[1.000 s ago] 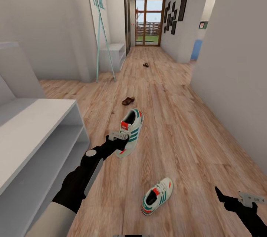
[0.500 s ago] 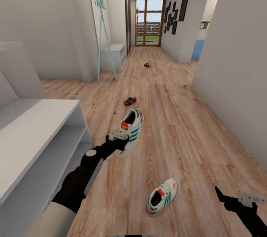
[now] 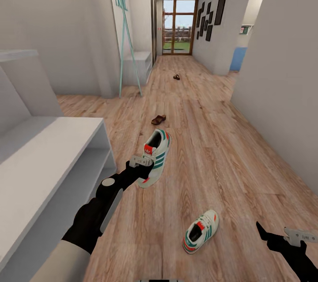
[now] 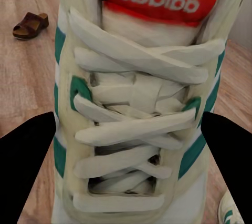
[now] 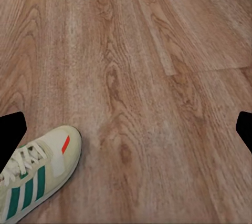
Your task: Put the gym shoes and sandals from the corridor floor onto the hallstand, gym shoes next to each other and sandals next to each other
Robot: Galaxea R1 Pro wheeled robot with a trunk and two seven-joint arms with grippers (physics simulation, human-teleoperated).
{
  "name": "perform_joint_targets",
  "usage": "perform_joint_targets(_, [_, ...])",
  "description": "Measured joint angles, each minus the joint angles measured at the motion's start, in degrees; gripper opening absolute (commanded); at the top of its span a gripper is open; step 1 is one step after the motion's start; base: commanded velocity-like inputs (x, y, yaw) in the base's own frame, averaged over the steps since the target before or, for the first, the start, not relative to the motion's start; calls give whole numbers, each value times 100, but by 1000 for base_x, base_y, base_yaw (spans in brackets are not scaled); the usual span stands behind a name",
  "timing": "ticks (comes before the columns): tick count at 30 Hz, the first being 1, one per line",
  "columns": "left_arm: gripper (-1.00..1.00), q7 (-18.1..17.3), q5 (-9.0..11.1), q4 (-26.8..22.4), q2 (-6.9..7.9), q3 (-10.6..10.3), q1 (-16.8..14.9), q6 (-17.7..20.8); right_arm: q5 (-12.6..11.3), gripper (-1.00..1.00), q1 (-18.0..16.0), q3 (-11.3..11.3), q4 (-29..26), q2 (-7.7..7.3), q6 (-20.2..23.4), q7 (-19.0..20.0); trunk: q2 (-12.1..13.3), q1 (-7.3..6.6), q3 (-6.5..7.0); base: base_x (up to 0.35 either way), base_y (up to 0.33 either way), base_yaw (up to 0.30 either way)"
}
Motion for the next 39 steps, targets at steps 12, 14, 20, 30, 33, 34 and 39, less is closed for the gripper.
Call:
perform_joint_targets(12, [-100,7,-1,0,0,-1,-1,-4,0,100,-1,-4,4,0,0,-7,0,0,8,-3,10,-73])
perform_joint_targets(14, [-100,7,-1,0,0,0,0,-4,0,100,-2,-6,6,0,0,-8,0,0,14,0,1,-215])
perform_joint_targets(20, [-100,7,-1,0,0,1,0,-8,0,100,-4,-4,7,0,0,-10,0,0,34,0,1,-182])
perform_joint_targets(30, [-100,7,-1,0,5,2,-2,-1,-12,100,-103,15,203,3,57,-147,0,0,43,0,0,-41])
perform_joint_targets(33, [-100,7,-1,1,7,7,-5,4,-14,100,-438,244,569,2,173,-412,0,0,43,0,0,-8])
perform_joint_targets(34, [-100,7,-1,1,5,16,-4,6,-17,100,-603,372,730,2,255,-521,0,0,44,0,0,-5])
perform_joint_targets(39, [-100,4,-3,1,-2,104,-2,5,-40,100,-1326,902,1540,8,660,-1033,0,0,44,0,0,-3])
